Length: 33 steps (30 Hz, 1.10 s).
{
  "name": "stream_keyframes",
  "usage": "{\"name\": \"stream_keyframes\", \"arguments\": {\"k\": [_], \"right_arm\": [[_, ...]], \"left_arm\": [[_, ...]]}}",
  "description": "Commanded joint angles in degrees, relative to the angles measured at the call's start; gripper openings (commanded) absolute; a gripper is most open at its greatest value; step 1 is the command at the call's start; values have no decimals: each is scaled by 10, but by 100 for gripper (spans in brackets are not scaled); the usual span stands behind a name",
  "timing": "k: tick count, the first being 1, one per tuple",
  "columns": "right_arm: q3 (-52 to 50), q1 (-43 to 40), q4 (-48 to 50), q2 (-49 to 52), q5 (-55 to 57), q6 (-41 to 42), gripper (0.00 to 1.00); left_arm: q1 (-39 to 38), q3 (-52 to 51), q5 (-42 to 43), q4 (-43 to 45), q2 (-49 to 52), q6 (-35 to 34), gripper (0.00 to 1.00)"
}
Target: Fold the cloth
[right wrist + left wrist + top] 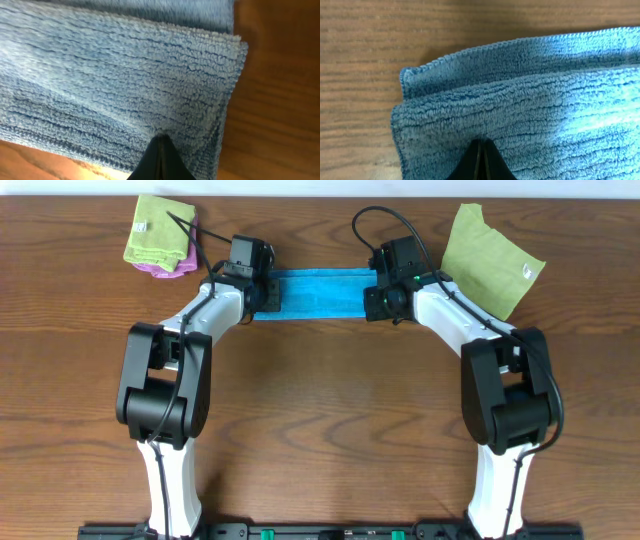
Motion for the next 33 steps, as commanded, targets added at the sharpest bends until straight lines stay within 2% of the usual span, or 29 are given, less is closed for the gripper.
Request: {"name": "stream_keyframes", "arguments": {"k": [1, 5, 11, 33], "right_arm": [[10, 2, -6, 10, 5, 1, 1], [10, 2, -34, 10, 5, 7, 1], [9, 7, -34, 10, 5, 7, 1], [31, 30, 77, 16, 70, -9, 1]], "left_arm": [[1, 5, 1, -28, 11, -7, 5], [0, 4, 1, -66, 11, -7, 6], [0, 2, 1, -69, 11, -7, 6], [0, 2, 1, -17, 11, -7, 6]]}}
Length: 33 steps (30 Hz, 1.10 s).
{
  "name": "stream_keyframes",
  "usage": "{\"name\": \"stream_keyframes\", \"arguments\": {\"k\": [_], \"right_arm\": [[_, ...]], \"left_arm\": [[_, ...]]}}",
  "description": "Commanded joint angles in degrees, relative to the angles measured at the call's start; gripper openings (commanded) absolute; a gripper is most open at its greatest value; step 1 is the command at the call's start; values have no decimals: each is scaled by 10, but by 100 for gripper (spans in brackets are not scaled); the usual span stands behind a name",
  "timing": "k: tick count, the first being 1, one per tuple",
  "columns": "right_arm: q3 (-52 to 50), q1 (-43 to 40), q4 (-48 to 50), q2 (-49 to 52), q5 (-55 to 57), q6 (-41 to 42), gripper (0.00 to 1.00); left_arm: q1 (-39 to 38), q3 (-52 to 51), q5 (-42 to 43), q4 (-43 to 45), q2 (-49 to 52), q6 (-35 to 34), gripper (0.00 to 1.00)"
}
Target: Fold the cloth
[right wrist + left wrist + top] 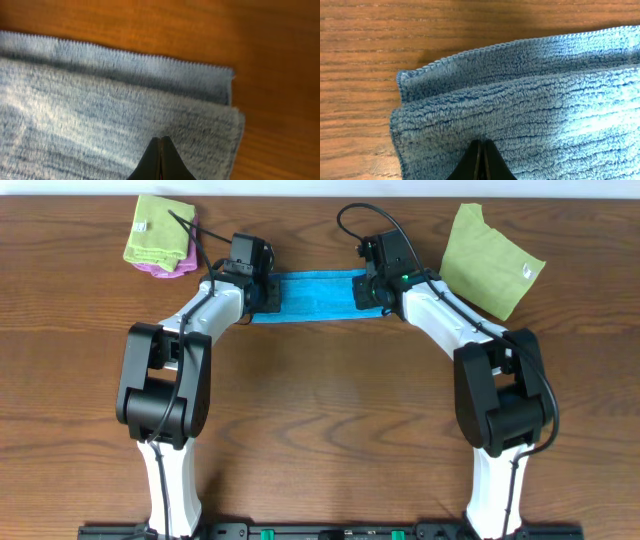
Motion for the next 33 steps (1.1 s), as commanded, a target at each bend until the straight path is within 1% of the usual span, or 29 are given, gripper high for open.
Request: {"name": "stream_keyframes", "arguments": {"k": [1, 10, 16, 19, 23, 28, 33], "right_arm": [[11, 2, 10, 20, 17, -11, 2], [11, 2, 8, 56, 32, -11, 1], [11, 2, -23, 76, 34, -11, 1], [11, 4, -48, 75, 34, -10, 1], [11, 8, -114, 75, 33, 18, 1], [11, 19, -184, 71, 30, 20, 1], [11, 34, -213, 60, 30, 27, 1]], "left_arm": [[0, -7, 0, 4, 12, -7, 6], [0, -7, 0, 8, 12, -7, 6], [0, -6, 0, 0, 12, -16, 6], [-1, -7, 0, -23, 12, -17, 5], [-1, -7, 2, -71, 12, -18, 6], [-1, -7, 26, -110, 11, -17, 6], [-13, -7, 34, -147, 7, -17, 6]]}}
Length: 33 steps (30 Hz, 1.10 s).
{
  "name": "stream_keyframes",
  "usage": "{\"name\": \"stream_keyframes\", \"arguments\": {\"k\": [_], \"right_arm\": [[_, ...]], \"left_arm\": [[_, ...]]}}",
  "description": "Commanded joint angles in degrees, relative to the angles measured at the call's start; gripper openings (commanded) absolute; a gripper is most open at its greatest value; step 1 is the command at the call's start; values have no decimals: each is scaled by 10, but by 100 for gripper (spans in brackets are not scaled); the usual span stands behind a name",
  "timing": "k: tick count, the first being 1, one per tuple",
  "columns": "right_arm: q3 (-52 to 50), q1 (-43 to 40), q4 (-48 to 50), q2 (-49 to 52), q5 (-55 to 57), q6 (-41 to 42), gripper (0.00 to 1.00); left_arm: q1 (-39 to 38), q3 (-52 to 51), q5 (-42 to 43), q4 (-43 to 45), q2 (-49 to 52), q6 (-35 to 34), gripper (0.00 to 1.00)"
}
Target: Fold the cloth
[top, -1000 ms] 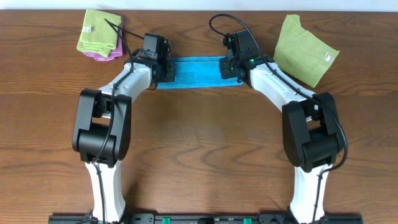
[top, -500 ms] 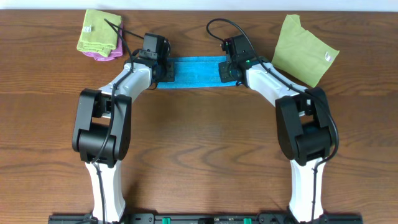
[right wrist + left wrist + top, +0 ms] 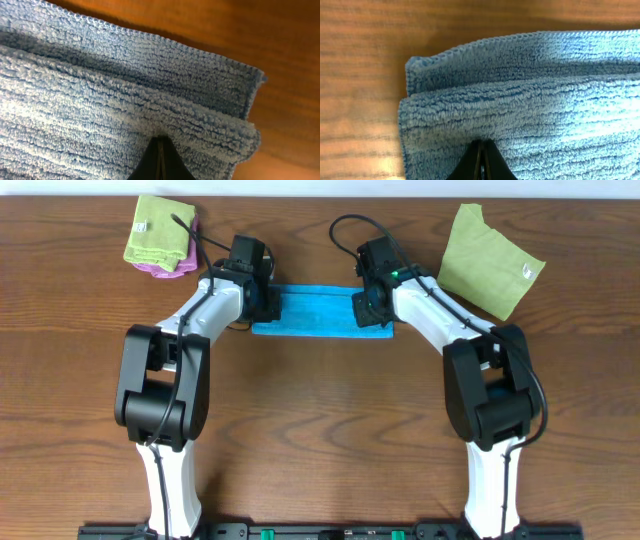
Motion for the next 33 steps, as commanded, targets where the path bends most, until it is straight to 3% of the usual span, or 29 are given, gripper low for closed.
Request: {"name": "stream_keyframes", "arguments": {"k": [1, 8, 16, 24, 33], "right_arm": [[-31, 17, -30, 21, -4, 19, 1], [-31, 27, -69, -11, -4, 21, 1], [-31, 9, -82, -32, -4, 21, 1], [-31, -21, -94, -127, 0, 21, 1], [-31, -92, -180, -233, -42, 1, 2]], "left_arm": [[-14, -18, 2, -41, 13, -4, 6], [-57, -18, -21, -77, -13, -2, 6], [-54, -18, -54, -83, -19, -9, 6], [-54, -18, -72, -98, -19, -46, 6], [-51, -18, -83, -102, -21, -88, 6]]}}
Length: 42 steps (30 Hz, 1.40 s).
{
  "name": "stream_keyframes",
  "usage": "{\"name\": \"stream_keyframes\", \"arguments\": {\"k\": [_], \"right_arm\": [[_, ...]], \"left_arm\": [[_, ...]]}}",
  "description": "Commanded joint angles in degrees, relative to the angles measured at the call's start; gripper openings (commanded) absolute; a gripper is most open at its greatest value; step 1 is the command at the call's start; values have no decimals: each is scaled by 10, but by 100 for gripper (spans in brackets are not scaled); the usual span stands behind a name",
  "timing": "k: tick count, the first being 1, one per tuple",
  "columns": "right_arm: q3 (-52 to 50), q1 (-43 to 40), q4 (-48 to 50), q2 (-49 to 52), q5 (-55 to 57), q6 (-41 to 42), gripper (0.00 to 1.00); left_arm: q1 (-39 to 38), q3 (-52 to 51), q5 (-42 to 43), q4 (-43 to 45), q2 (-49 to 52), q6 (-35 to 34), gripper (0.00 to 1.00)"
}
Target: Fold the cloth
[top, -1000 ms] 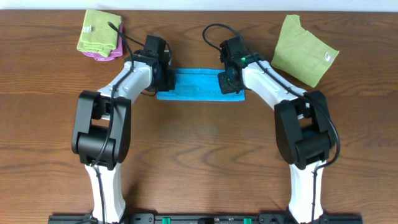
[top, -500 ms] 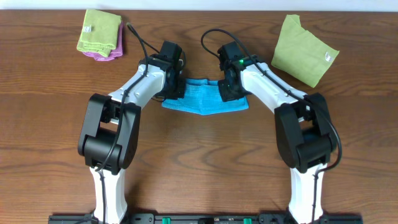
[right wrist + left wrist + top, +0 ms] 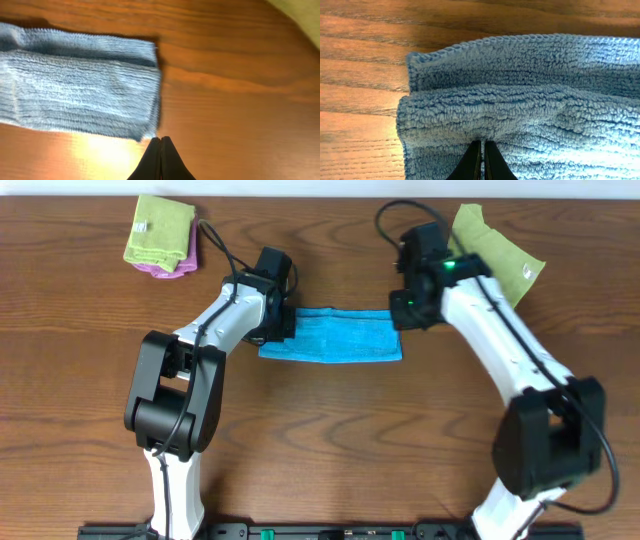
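The blue cloth (image 3: 335, 338) lies on the wooden table (image 3: 320, 440) as a folded strip, two layers showing along its far edge (image 3: 520, 55). My left gripper (image 3: 279, 326) is at the strip's left end, its fingertips (image 3: 480, 143) shut on the upper layer, which puckers there. My right gripper (image 3: 406, 318) is raised off the table just beyond the strip's right end. In the right wrist view that gripper (image 3: 160, 138) is shut on nothing, and the cloth's (image 3: 80, 100) corner lies just left of it.
A folded green cloth on a pink one (image 3: 160, 235) sits at the far left. Another green cloth (image 3: 495, 255) lies at the far right, behind my right arm; its edge shows in the right wrist view (image 3: 300, 10).
My right gripper was shut on the cloth's right end; now it is off the cloth, raised and further right. The cloth and my left gripper are nearer the table's front and slightly right.
Both grippers were shut on the two ends of the folded blue strip near the far edge. At each later moment the strip lay a little nearer the front, still held at both ends. Now only the left gripper is on it.
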Motion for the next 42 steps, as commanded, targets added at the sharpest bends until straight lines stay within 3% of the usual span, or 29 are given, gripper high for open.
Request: {"name": "stream_keyframes", "arguments": {"k": [1, 12, 20, 24, 27, 32, 42], "right_arm": [[0, -30, -4, -55, -21, -17, 2], [0, -87, -29, -257, -18, -56, 1], [-9, -93, -60, -319, -5, -64, 2], [-31, -93, -72, -342, 9, -64, 2], [-56, -93, -65, -362, 9, -64, 2], [-107, -93, -21, -389, 5, -56, 1], [-168, -93, 22, -378, -34, -48, 1]], "left_arm": [[8, -14, -28, -6, -3, -21, 6], [8, -15, -57, -4, -97, 42, 6], [12, -31, 2, -31, -127, 79, 6], [21, -37, 2, -44, -189, 85, 6], [35, -96, 3, -6, -256, 91, 6], [42, -210, 21, 136, -292, 89, 6], [42, -214, 29, 168, -216, 99, 6]]}}
